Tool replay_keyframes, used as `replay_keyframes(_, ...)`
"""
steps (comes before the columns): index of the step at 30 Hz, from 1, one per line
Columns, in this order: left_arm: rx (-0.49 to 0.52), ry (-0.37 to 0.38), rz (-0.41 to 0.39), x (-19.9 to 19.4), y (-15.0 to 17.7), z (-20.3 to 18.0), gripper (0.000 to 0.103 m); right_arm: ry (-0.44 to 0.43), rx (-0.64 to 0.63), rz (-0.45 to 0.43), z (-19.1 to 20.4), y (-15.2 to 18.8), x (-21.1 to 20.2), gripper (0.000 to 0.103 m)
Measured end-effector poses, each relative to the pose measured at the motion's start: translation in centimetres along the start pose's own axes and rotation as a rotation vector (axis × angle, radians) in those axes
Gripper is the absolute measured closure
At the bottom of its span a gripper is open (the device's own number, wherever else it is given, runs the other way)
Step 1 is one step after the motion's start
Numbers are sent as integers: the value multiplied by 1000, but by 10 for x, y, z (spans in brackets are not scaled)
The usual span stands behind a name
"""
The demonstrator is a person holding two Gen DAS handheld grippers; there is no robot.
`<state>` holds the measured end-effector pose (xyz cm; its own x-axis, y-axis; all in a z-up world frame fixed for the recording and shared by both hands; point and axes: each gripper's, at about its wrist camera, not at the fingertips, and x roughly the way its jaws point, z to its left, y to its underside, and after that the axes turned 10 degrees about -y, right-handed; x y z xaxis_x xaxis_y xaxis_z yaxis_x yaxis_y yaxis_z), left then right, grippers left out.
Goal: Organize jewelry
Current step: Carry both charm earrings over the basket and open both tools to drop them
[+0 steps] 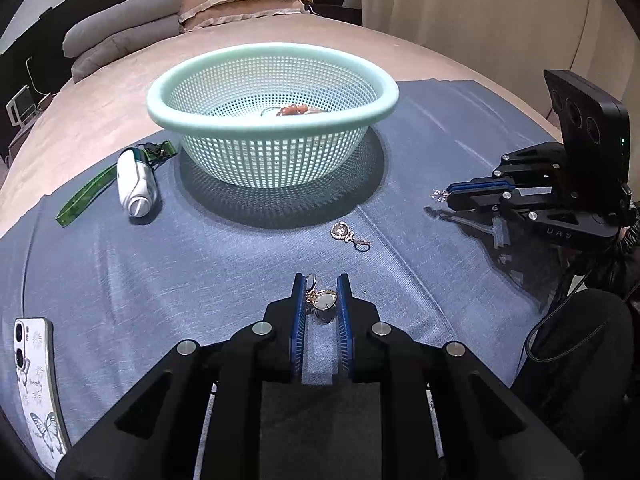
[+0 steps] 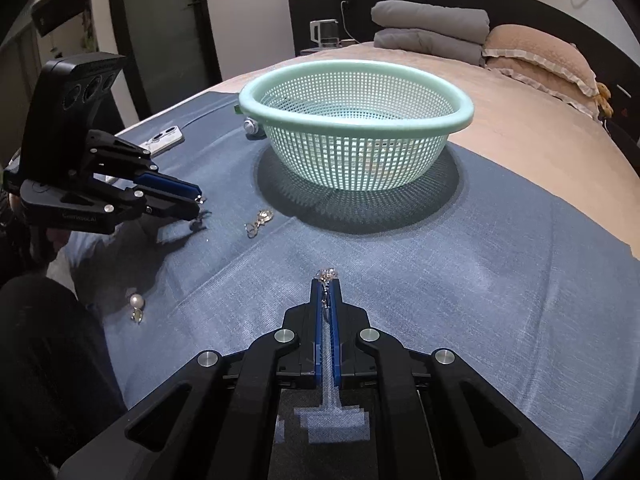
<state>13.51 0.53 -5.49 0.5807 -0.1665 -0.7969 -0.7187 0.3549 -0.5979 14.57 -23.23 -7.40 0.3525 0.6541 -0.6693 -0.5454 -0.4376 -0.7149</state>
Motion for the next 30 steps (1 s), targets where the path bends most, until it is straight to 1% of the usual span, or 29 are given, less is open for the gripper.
replay_keyframes(2,2,-17,-14,-7,-8,3,87,14,-13,-17,0,-5,-9,99)
replay_keyframes(6,15,-22,-49,-19,-24,12,87,58,-52,-60,0,-22,-28,99)
replay_keyframes(9,20,-32,-70,-26,-38,17,87,89,-82,-68,-2,-37,-37,99)
replay_keyframes(13,29,-45,-113,-43,-54,20,87,103,-113,-71,-6,-60,-45,99)
replay_keyframes(17,55,-61,-127,-46,-81,23,87,91,-157,-110,-6,-85,-51,99)
replay_keyframes(20,67,-53,-121,-41,-93,21,87,87,-186,-117,-5,-99,-45,99)
replay_keyframes(23,72,-40,-112,-31,-99,19,87,74,-209,-105,-5,-107,-33,99)
replay_keyframes(30,85,-16,-81,-4,-106,22,87,54,-205,-59,-17,-106,-2,99)
